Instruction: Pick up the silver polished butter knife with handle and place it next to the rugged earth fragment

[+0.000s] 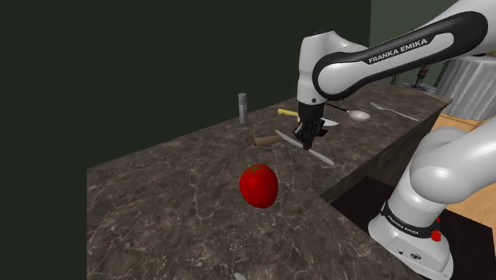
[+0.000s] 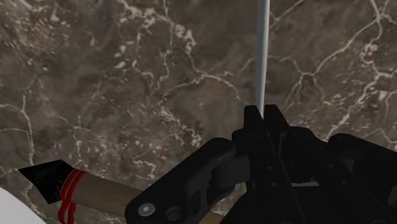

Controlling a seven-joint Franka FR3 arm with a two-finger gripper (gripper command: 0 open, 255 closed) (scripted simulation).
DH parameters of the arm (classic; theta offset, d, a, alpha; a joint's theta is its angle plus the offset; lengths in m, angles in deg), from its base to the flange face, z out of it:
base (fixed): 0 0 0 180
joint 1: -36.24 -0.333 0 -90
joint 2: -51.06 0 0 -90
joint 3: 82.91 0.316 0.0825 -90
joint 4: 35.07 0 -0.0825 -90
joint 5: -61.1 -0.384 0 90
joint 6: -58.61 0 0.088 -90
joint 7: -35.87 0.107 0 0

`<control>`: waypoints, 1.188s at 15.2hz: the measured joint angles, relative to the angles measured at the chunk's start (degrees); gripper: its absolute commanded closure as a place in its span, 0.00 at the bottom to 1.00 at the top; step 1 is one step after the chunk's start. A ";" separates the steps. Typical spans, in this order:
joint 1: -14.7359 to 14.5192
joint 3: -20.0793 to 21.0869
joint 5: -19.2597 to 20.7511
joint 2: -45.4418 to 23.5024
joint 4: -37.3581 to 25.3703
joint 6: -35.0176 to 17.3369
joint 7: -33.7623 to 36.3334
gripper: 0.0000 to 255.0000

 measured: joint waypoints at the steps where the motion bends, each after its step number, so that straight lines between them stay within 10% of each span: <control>1: -0.03 -0.07 0.02 0.52 -0.46 0.97 0.02 1.00; 18: 0.30 -1.19 0.94 2.95 -12.03 14.98 0.22 1.00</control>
